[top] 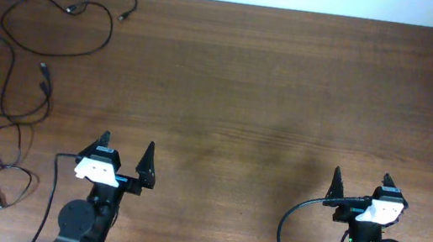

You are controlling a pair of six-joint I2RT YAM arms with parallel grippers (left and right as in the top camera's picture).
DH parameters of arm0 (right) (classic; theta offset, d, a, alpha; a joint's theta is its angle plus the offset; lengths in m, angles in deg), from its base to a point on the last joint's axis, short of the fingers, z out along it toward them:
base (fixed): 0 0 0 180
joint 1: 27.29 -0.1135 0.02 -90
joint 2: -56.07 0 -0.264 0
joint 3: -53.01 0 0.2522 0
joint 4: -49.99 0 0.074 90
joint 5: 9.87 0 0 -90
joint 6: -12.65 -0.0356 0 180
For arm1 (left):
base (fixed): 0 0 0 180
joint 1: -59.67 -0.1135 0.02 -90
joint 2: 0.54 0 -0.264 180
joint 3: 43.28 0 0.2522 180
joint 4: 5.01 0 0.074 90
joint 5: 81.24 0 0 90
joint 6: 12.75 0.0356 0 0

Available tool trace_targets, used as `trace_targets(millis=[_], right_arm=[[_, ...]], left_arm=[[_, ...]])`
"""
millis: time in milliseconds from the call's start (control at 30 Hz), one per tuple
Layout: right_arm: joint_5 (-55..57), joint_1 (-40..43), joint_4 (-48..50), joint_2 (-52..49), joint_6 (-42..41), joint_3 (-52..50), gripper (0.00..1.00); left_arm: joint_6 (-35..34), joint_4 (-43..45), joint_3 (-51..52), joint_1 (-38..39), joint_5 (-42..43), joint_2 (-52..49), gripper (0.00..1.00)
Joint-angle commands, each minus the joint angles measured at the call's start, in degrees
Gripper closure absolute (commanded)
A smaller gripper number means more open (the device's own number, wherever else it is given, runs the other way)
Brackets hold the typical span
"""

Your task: Untangle cables

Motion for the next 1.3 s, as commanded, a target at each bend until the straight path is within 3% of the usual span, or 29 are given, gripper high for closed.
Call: trace_targets(millis=[0,233,333,467,733,1267], right_arm=[[0.26,-0.31,-0.42,0.44,0.24,-0.26,0.02],[0.26,-0.31,-0.42,0.44,0.24,-0.26,0.02],[0.26,-0.31,-0.42,0.44,0.24,-0.26,0.02],[0.26,-0.31,-0.42,0.44,0.24,-0.28,0.02],[0.26,-0.31,-0.42,0.44,0.24,-0.28,0.02],[0.26,-0.31,-0.42,0.44,0.24,-0.28,0.02]], left_arm=[[0.5,0.96,1.44,-0.33,1.62,1.68,0.01],[0.52,-0.15,1.51,-2.38,-0.09,5.64,0.01],[0.52,-7.26,1.51,-4.59,-1.53,5.64,0.01],[0.57,-6.82,1.51,-4.92,-2.01,5.64,0.01],[15.8,-6.99,1.55,-5.05,-3.08,5.64,0.01],[3.37,-7.08,1.55,-6.34,-2.43,5.62,0.01]])
